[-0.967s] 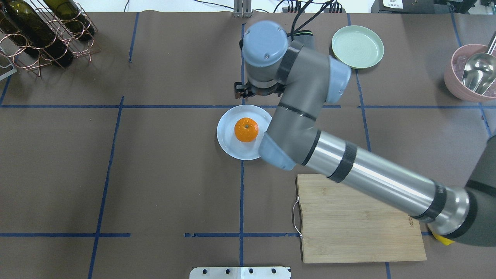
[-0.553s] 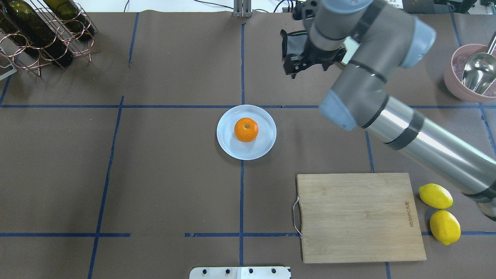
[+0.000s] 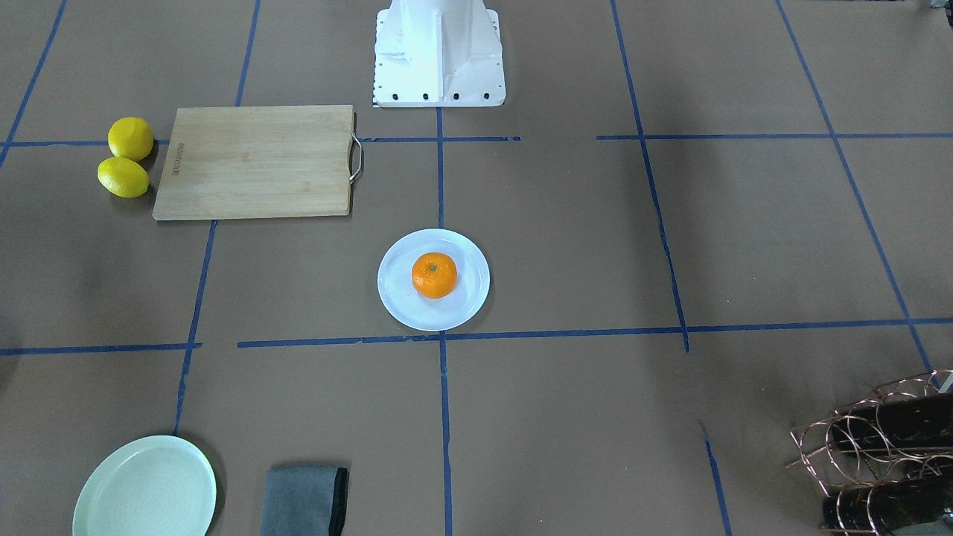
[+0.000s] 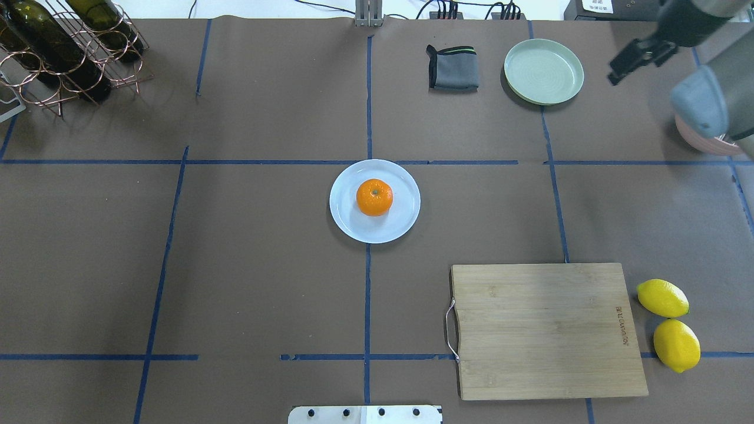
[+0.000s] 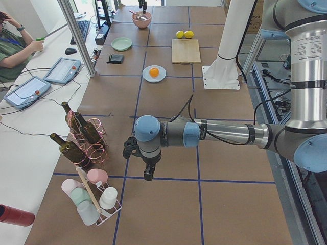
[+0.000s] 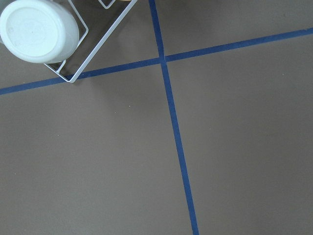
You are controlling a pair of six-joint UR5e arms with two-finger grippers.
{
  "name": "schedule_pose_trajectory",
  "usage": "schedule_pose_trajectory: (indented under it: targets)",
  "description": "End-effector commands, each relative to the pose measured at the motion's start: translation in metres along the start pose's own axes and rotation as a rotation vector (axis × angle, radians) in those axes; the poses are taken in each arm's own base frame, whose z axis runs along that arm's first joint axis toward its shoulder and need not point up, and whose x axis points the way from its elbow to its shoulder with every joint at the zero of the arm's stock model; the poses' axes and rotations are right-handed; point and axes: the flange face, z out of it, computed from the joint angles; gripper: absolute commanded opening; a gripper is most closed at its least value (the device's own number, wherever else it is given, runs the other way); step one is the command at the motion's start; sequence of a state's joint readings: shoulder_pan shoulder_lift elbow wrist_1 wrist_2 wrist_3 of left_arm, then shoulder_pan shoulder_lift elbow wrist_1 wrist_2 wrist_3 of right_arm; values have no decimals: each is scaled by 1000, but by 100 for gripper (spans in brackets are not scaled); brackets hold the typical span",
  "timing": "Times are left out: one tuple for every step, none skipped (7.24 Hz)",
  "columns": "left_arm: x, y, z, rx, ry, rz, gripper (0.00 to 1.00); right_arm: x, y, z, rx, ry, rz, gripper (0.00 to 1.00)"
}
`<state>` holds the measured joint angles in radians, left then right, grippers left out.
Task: Pick orange to plate
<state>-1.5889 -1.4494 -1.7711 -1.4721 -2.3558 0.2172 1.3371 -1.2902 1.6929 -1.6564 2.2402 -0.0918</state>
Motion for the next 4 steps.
schedule_pose_trajectory:
  targets:
    - [-1, 4, 1, -2, 4, -3, 100, 85, 127, 31, -105, 39, -17, 100]
    - [-1, 5, 2, -4, 5, -5, 100, 108, 153, 28, -125, 81, 36, 100]
    - [-1, 5, 2, -4, 5, -5, 100, 131, 179, 29, -145, 81, 106, 100]
    - [-1, 4, 2, -3, 4, -4, 100, 145, 207, 44, -171, 67, 147, 100]
